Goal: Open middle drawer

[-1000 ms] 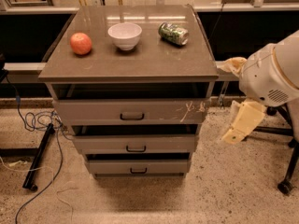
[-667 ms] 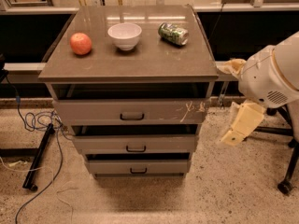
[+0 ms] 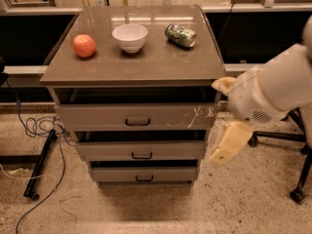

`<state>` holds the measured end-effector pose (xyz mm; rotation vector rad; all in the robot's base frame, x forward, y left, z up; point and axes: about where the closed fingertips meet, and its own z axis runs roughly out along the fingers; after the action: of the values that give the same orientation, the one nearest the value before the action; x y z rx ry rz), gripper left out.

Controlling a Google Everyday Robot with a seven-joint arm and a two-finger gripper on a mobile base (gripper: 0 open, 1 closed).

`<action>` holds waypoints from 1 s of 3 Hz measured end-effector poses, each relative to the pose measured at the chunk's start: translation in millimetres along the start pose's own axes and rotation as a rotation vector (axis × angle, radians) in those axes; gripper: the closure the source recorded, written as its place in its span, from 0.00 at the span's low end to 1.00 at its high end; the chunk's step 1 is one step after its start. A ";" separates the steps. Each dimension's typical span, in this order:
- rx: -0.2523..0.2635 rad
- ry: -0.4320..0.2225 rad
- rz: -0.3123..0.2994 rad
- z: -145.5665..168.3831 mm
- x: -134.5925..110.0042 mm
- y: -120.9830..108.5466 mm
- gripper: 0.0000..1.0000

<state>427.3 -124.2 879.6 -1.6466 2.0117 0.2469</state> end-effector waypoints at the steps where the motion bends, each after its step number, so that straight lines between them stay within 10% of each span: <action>1: -0.019 -0.004 -0.007 44.2 -7.0 16.0 0.00; 3: -0.069 -0.033 -0.024 129.3 31.2 26.4 0.00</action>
Offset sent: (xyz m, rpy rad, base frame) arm -0.0026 0.0545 -0.1333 0.0231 0.0480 0.0469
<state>434.4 -85.7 749.7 -1.6966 1.9776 0.3359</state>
